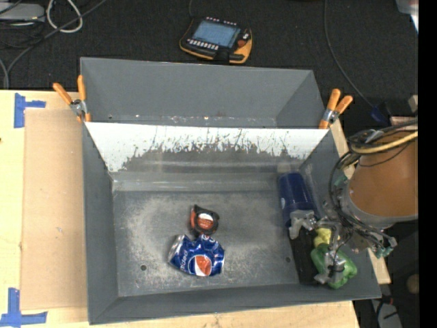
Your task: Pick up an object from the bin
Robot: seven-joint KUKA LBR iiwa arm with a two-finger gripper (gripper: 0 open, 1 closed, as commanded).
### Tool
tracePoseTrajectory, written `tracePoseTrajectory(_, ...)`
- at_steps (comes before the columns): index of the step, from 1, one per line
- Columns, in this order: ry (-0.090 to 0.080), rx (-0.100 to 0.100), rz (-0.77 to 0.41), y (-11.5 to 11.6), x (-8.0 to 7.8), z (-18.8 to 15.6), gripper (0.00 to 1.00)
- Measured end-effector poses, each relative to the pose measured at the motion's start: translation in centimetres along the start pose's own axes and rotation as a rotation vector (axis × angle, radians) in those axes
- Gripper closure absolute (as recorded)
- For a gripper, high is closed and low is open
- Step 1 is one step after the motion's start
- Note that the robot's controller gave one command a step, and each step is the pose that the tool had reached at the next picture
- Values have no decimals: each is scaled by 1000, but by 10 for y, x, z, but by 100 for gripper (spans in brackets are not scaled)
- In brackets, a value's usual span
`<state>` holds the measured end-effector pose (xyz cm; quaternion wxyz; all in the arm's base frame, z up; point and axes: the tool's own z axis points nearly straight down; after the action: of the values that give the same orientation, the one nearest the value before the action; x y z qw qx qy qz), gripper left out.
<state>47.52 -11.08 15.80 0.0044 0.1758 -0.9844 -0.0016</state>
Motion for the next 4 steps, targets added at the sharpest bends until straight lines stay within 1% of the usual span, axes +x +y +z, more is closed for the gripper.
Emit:
tracePoseTrajectory(1, -8, 2, 9, -27, -9, 20, 0)
tracePoseTrajectory(2, -8, 1, -469, -46, -28, 29, 0)
tracePoseTrajectory(3, -14, 1, -546, -43, -30, 52, 0)
tracePoseTrajectory(4, -26, 0, -896, -42, -31, 82, 100)
